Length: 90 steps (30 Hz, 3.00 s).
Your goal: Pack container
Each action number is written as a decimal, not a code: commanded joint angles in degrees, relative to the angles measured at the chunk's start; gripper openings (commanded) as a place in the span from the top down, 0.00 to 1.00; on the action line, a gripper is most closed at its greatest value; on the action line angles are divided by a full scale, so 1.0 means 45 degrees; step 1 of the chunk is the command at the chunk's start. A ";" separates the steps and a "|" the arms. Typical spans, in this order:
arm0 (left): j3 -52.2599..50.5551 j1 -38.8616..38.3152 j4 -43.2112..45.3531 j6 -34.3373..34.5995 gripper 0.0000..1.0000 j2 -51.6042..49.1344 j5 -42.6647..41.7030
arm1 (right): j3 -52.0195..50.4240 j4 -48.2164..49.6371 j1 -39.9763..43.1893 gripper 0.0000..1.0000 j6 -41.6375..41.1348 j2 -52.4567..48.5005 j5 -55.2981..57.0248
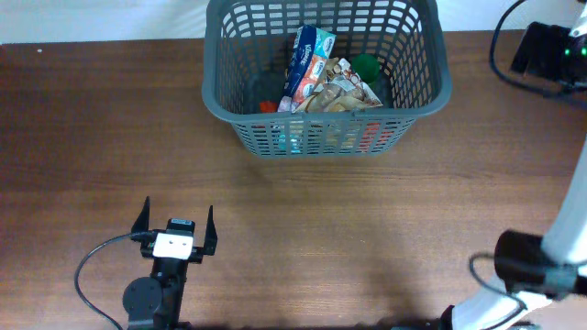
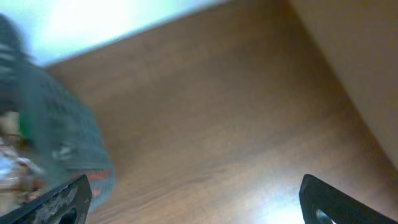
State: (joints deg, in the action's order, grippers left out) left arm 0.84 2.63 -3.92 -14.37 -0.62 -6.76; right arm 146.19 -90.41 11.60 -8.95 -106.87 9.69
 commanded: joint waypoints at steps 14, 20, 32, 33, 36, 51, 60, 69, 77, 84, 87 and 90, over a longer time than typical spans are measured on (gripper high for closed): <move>-0.0073 -0.0053 -0.0044 -0.0112 0.01 0.0063 0.0136 | -0.5246 0.4983 -0.1243 0.01 0.0894 0.4537 -0.0204; -0.0073 -0.0053 -0.0044 -0.0112 0.01 0.0063 0.0136 | -0.7121 0.6091 -0.1243 0.01 0.0894 0.6373 -0.0398; -0.0073 -0.0053 -0.0044 -0.0112 0.01 0.0058 0.0136 | -1.1987 0.8835 -0.1253 0.01 0.0894 1.1035 -0.0748; -0.0073 -0.0053 -0.0044 -0.0112 0.01 0.0063 0.0136 | -1.2468 0.9122 -0.1253 0.01 0.0894 1.1477 -0.0826; -0.0073 -0.0053 -0.0044 -0.0112 0.01 0.0058 0.0136 | -1.3789 0.9986 -0.1253 0.01 0.0894 1.2706 -0.1137; -0.0073 -0.0053 -0.0044 -0.0112 0.01 0.0063 0.0136 | -1.9608 1.5256 -0.1253 0.01 0.0889 1.6995 -0.3701; -0.0073 -0.0053 -0.0044 -0.0112 0.01 0.0063 0.0136 | -2.1070 1.5460 -0.1253 0.02 0.0894 1.8933 -0.3725; -0.0073 -0.0053 -0.0044 -0.0112 0.01 0.0058 0.0136 | -2.2649 1.7121 -0.1258 0.01 0.0889 2.0439 -0.3740; -0.0073 -0.0053 -0.0044 -0.0112 0.01 0.0063 0.0136 | -2.4271 1.8569 -0.1258 0.01 0.0889 2.1648 -0.3789; -0.0073 -0.0053 -0.0044 -0.0112 0.01 0.0063 0.0136 | -2.5354 1.9220 -0.1258 0.01 0.0889 2.2605 -0.3784; -0.0073 -0.0053 -0.0044 -0.0112 0.01 0.0063 0.0136 | -2.5514 1.9220 -0.1258 0.01 0.0889 2.2785 -0.3784; -0.0073 -0.0053 -0.0044 -0.0112 0.01 0.0063 0.0136 | -2.5704 1.9210 -0.1258 0.01 0.0889 2.2989 -0.3784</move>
State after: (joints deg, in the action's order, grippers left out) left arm 0.84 2.63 -3.92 -14.37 -0.62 -6.59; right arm 31.66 -4.21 6.48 -5.37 -4.82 -6.83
